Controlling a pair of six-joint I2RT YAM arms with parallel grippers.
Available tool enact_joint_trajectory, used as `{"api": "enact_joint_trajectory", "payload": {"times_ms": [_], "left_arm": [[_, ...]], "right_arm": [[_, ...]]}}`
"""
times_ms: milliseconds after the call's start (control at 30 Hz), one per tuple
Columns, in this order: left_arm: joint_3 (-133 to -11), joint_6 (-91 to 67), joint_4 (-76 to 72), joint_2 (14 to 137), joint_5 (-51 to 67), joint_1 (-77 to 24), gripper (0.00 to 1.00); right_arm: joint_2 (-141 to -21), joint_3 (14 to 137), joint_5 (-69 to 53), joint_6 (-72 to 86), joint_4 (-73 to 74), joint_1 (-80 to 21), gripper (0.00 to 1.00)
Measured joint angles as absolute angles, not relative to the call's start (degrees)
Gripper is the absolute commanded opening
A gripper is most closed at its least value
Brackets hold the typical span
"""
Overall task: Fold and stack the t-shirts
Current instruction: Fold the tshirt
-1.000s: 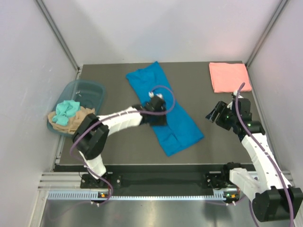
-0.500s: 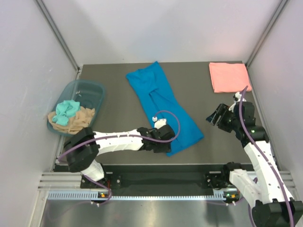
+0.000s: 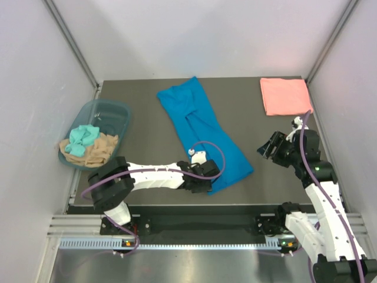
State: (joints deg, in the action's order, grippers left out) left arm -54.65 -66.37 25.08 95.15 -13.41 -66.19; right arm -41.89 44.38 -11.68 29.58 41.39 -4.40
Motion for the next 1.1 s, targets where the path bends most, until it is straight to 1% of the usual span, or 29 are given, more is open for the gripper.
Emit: {"api": "enact_joint_trajectory", "payload": {"times_ms": [67,167,200,300,367,467,767,933,1033,1100], "left_arm": [[-54.7,-66.3,25.1,95.6,-13.7,-66.3,0.4],[-55.1,-66.4,25.2,96.2,-14.1,-66.6,0.35],[-55.3,-66.3,25.2,96.4,-14.1,-66.7,0.3],[-55.6,-66.2,25.2,96.9,-14.3,-66.9,0.22],[-56.0,-66.0,25.3,97.3,-14.2,-66.9,0.12],[-56.7,-65.6,25.3,97.9,-14.2,-66.9,0.0],[-57.1,-64.6,26.2,97.9,-13.6,-66.9,0.0],[-52.5,-64.7,27.9,93.4,-12.1,-66.9,0.0],[-49.7,-64.9,30.6,89.7,-11.2,-67.0,0.0],[-48.8,-64.9,32.6,87.9,-10.9,-67.1,0.0]], "right_arm": [[-41.9,44.4,-11.7,29.6,41.6,-4.4,0.64],[-41.8,44.4,-11.7,29.6,41.6,-4.4,0.65],[-41.8,44.4,-11.7,29.6,41.6,-4.4,0.65],[-41.8,44.4,-11.7,29.6,41.6,-4.4,0.65],[-41.8,44.4,-11.7,29.6,41.6,-4.4,0.65],[-41.8,44.4,-11.7,29.6,41.6,-4.4,0.65],[-42.2,44.4,-11.7,29.5,41.7,-4.4,0.65],[-44.2,44.4,-11.7,28.7,41.7,-4.4,0.65],[-45.2,44.2,-12.3,28.0,41.6,-4.4,0.62],[-45.9,43.1,-13.0,27.5,41.2,-4.6,0.56]]}}
